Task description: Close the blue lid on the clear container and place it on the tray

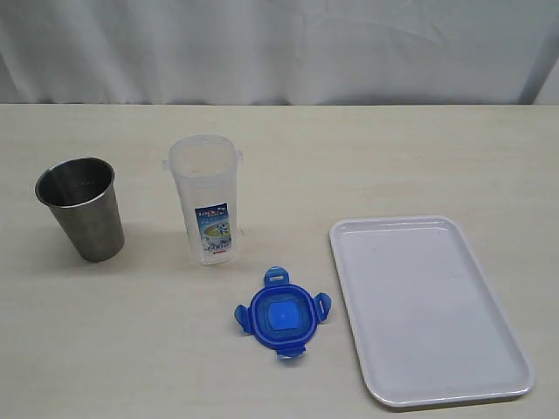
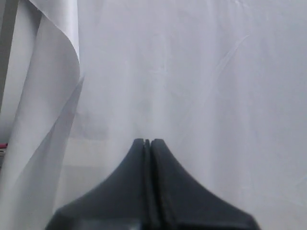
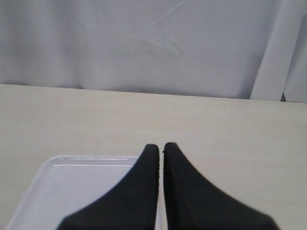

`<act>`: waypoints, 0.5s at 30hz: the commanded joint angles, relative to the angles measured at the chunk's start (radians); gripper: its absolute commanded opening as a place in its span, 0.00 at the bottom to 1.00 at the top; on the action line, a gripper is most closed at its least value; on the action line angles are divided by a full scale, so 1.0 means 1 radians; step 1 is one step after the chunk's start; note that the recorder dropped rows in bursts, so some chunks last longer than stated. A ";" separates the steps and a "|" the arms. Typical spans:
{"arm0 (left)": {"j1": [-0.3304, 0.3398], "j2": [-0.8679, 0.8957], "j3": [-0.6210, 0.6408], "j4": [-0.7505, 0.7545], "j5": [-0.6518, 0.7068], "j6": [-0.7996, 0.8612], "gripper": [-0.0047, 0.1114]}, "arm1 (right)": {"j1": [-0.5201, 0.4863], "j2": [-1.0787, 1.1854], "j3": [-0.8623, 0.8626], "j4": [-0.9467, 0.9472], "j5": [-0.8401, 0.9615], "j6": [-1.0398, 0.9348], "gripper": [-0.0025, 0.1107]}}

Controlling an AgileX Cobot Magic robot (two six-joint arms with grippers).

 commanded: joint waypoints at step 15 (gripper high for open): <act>0.001 0.210 0.000 -0.007 -0.202 -0.076 0.78 | -0.002 -0.002 0.001 -0.008 -0.019 -0.003 0.06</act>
